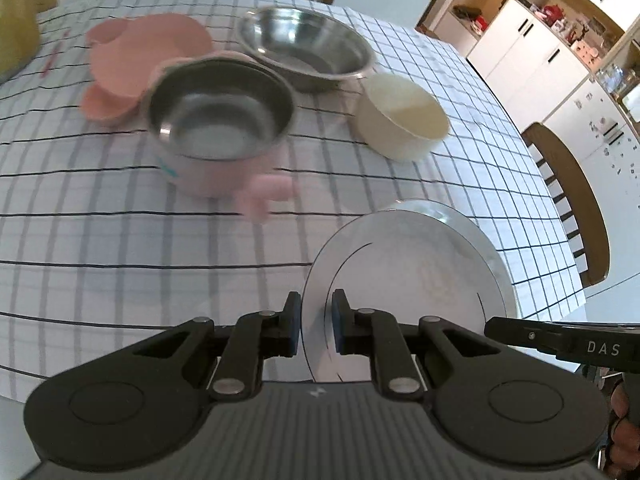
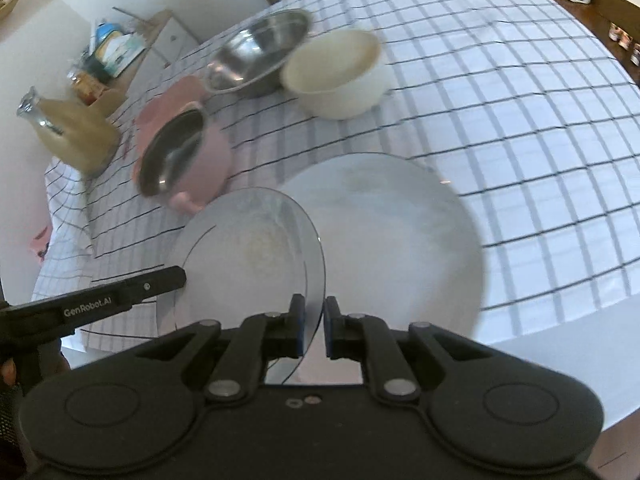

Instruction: Organize plates and bowls

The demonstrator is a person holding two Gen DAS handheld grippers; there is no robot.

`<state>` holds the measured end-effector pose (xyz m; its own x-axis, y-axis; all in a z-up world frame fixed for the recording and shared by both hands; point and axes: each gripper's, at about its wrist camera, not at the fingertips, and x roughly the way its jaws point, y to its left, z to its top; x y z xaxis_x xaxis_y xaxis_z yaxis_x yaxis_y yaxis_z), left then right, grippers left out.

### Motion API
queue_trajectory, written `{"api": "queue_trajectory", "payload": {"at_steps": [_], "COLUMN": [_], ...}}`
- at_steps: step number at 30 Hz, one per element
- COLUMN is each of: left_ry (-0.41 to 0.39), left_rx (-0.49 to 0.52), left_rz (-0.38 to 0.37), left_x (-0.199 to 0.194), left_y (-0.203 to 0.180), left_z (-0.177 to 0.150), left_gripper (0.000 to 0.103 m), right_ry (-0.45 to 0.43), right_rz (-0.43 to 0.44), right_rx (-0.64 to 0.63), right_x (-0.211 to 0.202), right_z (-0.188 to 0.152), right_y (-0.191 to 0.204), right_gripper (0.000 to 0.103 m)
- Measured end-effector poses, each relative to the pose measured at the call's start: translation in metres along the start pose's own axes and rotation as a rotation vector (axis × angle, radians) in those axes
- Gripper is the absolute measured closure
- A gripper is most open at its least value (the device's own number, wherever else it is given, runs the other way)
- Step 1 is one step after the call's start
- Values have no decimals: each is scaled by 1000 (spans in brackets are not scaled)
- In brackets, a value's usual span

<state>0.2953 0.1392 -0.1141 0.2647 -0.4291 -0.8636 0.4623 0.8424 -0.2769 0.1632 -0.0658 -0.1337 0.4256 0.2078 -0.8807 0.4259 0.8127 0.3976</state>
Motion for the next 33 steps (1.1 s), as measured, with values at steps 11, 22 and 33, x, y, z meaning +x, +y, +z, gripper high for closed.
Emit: {"api": "queue_trajectory", "payload": {"at_steps": [11,22,33], "left_ry": [40,73,88], "left_rx": [23,39,95], "left_rz": [33,88,109], "left_x": [42,60,65], "left_y": [-45,-52,-57], "left_z": [-3,0,0], "left_gripper": [88,88,88], "right_ry": [37,83,79], "right_rz": [-16,-1,-36], "right_rx": [9,5,-37], "right_x": [3,20,28], "right_z": [10,16,24], "right_y": [-59,-80,-72], "right_gripper": [92,92,90]}}
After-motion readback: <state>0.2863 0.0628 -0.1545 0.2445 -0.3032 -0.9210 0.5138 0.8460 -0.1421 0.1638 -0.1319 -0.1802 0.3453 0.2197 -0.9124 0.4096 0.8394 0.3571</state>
